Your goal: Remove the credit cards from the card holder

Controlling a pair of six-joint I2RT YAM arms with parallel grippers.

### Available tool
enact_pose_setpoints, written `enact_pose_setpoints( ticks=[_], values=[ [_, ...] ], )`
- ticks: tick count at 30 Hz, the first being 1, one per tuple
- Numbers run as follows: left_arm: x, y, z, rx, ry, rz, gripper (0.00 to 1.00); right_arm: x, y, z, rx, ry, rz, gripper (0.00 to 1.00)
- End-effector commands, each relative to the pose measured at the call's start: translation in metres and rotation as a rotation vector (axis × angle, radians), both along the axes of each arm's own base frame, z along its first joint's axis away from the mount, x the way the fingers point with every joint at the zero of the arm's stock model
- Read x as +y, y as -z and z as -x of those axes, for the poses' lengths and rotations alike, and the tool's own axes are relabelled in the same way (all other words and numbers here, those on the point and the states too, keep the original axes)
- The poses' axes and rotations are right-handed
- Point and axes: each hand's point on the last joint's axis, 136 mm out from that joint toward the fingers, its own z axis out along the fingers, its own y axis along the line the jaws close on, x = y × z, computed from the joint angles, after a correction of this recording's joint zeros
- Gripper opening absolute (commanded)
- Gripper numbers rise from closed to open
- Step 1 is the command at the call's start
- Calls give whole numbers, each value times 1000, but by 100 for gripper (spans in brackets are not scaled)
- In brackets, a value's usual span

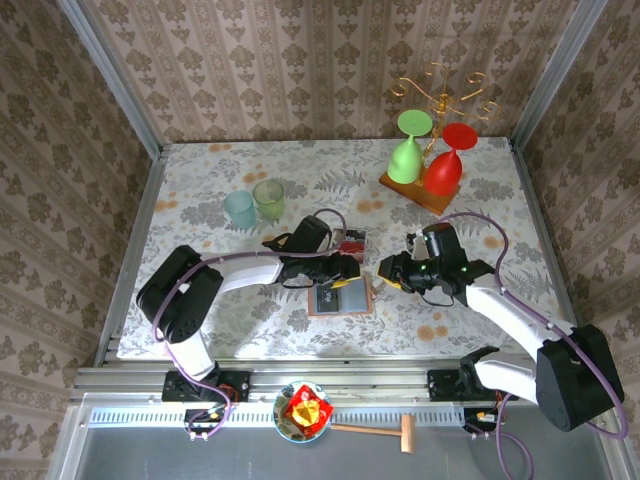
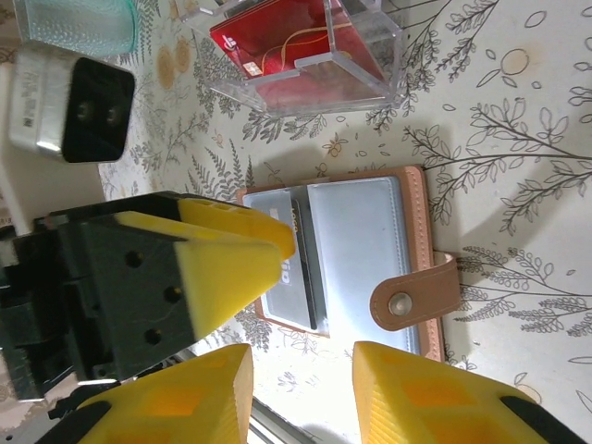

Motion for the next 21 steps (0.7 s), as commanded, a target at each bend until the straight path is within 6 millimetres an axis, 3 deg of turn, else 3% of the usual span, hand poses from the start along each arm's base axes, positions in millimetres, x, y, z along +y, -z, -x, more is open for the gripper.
enact_pose_setpoints(
  ticks=[1, 16, 21],
  values=[
    [14, -4, 1, -24, -7, -11, 44, 9, 1, -1, 10, -14, -14, 34],
    [62, 8, 12, -9, -75, -41, 43, 69, 9, -5, 29, -126, 12, 33],
    [72, 15, 13, 0, -81, -66, 43, 84, 22, -6, 60, -153, 28, 33]
  ],
)
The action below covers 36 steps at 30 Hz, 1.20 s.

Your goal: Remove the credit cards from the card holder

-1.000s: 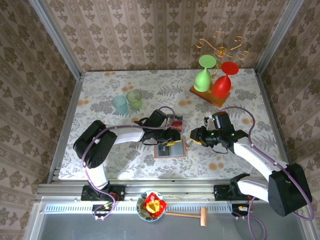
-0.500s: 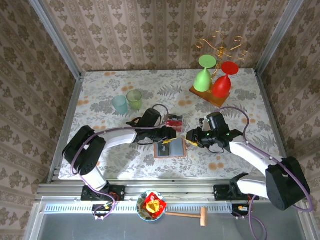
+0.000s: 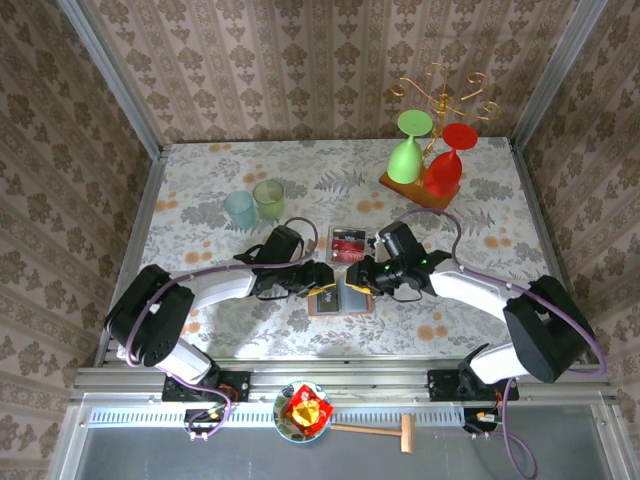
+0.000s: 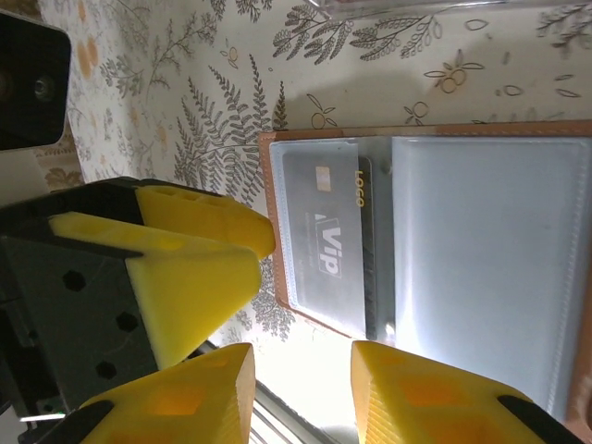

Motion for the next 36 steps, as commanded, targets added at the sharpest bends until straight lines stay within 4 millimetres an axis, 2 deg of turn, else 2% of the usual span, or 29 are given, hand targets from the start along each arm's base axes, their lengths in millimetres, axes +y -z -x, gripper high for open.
enact_pose_setpoints(
  ticks=[1, 15, 21, 36],
  values=[
    [11, 6, 4, -5, 8, -33, 43, 11, 0, -10, -11, 10, 4, 33],
    [28, 33, 11, 26, 11, -129, 43, 43, 32, -3, 59, -57, 32, 32],
    [29, 35, 12, 27, 5, -129, 43, 50, 41, -1, 75, -74, 46, 28],
    [31, 38, 13, 32, 0, -127, 43, 42, 57, 3, 71, -95, 172, 27]
  ],
)
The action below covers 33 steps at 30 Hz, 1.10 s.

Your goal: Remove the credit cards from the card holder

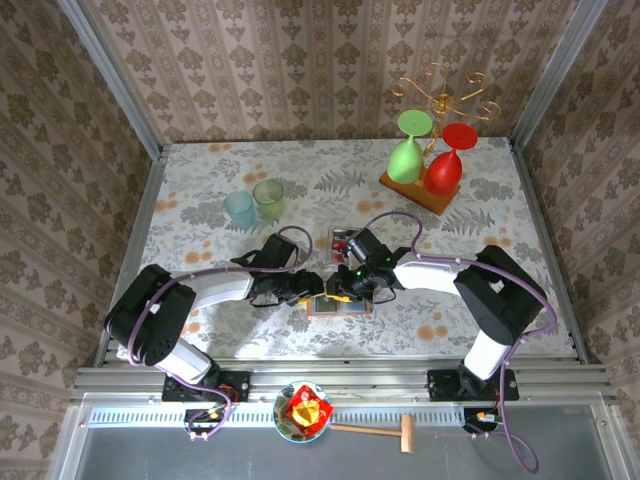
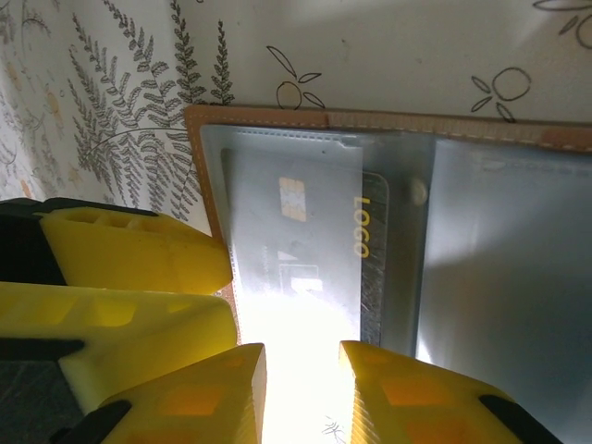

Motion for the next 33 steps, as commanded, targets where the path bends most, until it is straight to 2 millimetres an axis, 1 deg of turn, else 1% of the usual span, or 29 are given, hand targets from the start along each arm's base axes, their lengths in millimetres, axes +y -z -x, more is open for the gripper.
enact_pose_setpoints(
  ticks=[1, 6, 13, 23, 26, 33],
  values=[
    [2, 6, 4, 3, 17, -4, 43, -1, 8, -1, -11, -15, 56, 27],
    [2, 5, 4, 2, 18, 0, 42, 0, 11, 1, -7, -26, 67, 26],
    [2, 6, 3, 3, 17, -2, 42, -5, 13, 3, -13, -39, 115, 25],
    [0, 6, 3, 6, 18, 1, 42, -16, 6, 2, -45, -51, 178, 29],
    [0, 5, 3, 6, 18, 1, 42, -17, 3, 1, -56, -54, 183, 29],
    [1, -3, -1, -16, 8, -1, 42, -15, -9, -2, -93, -48, 160, 29]
  ],
)
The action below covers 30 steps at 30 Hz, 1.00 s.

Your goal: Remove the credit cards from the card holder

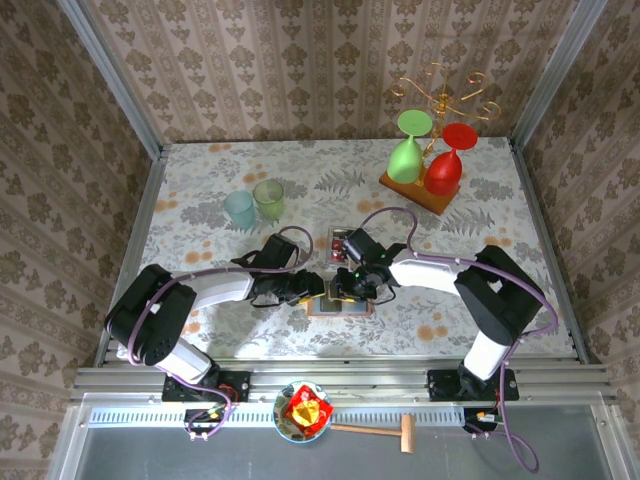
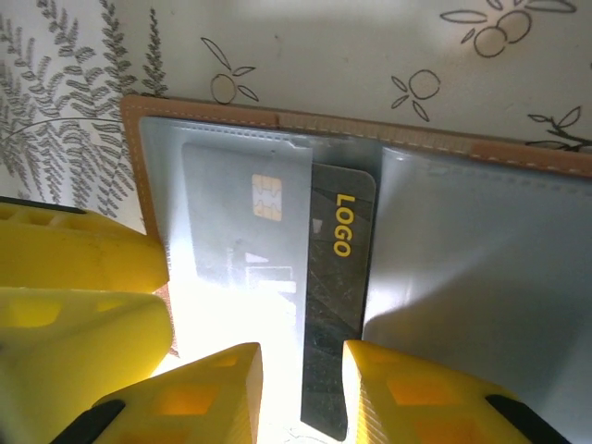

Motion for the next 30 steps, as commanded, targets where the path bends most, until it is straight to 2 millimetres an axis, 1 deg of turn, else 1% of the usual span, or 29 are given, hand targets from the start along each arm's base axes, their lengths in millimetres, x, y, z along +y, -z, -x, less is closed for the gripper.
enact_pose_setpoints(
  ticks=[1, 4, 8, 13, 16, 23, 26, 30],
  values=[
    [3, -5, -2, -19, 2, -11, 41, 0, -16, -4, -54, -6, -1, 29],
    [2, -11, -4, -34, -2, -7, 40, 1, -19, -5, -65, -4, -14, 30],
    [-2, -15, -8, -42, 0, 3, 30, 0, -21, -5, -71, 2, -23, 29],
    [-4, -16, -9, -40, 3, 9, 21, 1, -18, -5, -55, 18, -60, 28],
    [-5, -14, -7, -36, 7, 10, 16, 2, -14, -4, -40, 22, -74, 28],
    [-5, -1, -3, -8, 10, 5, 13, 4, -6, -2, -17, 19, -82, 27],
    [-2, 5, -1, 1, 9, -1, 9, 8, -3, -1, 1, 14, -100, 27],
    [0, 8, 1, 5, 10, -7, 8, 8, 2, 0, 15, 15, -91, 27]
  ],
)
